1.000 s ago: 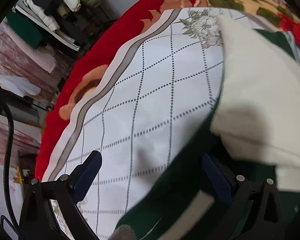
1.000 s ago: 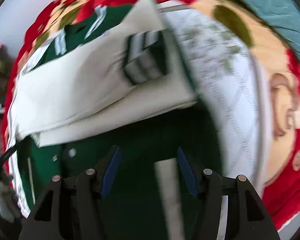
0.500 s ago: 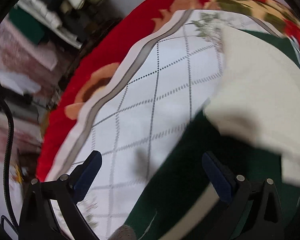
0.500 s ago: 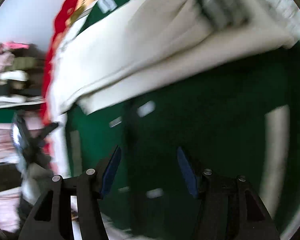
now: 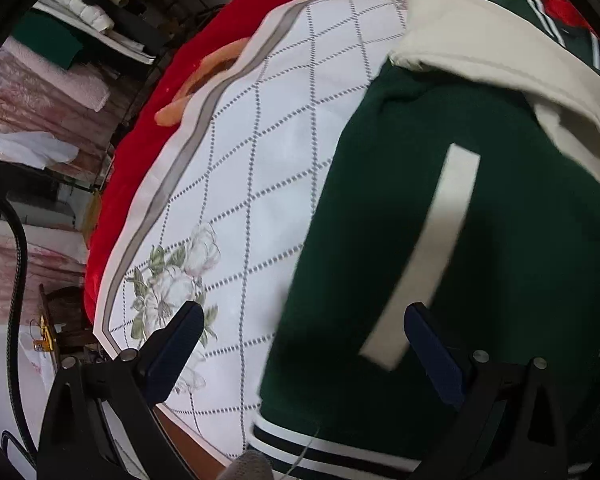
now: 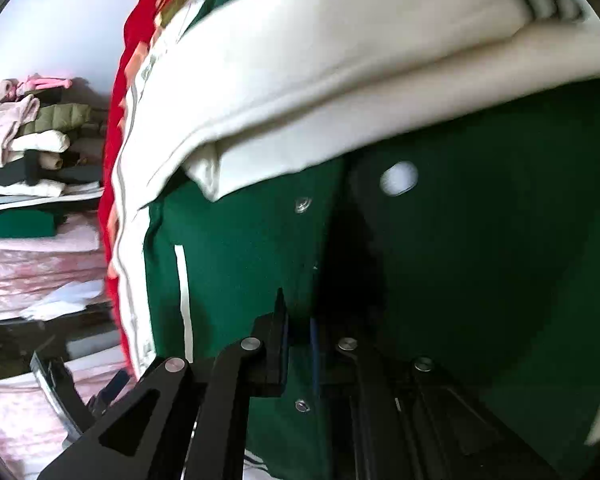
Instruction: Fold large clothes
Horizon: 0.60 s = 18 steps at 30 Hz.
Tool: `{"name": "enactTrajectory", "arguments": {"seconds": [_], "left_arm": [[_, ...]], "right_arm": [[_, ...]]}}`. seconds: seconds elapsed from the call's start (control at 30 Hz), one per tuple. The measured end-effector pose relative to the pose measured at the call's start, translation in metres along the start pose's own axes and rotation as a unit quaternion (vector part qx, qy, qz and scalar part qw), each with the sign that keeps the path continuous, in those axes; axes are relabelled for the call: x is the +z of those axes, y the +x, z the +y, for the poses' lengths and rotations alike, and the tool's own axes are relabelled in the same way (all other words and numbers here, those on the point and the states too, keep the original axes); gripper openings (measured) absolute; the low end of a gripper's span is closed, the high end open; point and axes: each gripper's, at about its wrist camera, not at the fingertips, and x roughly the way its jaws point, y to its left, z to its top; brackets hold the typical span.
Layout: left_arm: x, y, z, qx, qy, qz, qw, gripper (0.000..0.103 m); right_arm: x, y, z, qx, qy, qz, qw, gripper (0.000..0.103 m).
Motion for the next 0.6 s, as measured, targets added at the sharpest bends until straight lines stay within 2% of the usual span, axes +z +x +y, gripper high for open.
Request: {"name": "enactTrajectory", "arguments": {"seconds": [0.1,0.2,0.27,0.37,0.43,0.47,0.5,0.6], "left_arm": [[-0.009,0.001,-0.011,0.001,0.026,-0.002,0.9997,0.103],[-0.012,-0.004,-0.018,-0.011,0.035,0.001,0.9993,0.103],[-0.011,-0.016,-0.020,-0.020,0.040,-0.013,0.9989,0.103],[-0.008,-0.035,-0.028,-0.027,0.050,-0.037,0.9977,0.103],[0.000,-0.042,-0.039,-0.037,0.054,-0.054,0.9964,0.103],[0.004,-0.044,-0.045,-0.041,0.057,-0.057,0.9959,0.103],[0.009,-0.044,-0.051,-0.045,0.060,-0.060,0.9954,0.103],[0.027,-0.051,-0.081,-0.054,0.069,-0.090,0.9921,0.103]], "right_arm": [[0.005,0.012,-0.011,-0.059,0.007,0.015,0.998,0.009],[0.007,0.020,-0.012,-0.063,0.017,0.039,0.997,0.012],[0.007,0.008,-0.004,-0.064,0.002,0.032,0.997,0.015],[0.000,-0.031,-0.002,-0.079,-0.013,-0.009,0.997,0.016],[-0.004,-0.062,-0.015,-0.100,-0.011,-0.042,0.994,0.026],[-0.003,-0.078,-0.021,-0.119,-0.009,-0.063,0.991,0.036],[-0.001,-0.096,-0.031,-0.143,-0.007,-0.085,0.986,0.042],[0.018,-0.138,-0.070,-0.222,0.004,-0.131,0.966,0.043]]}}
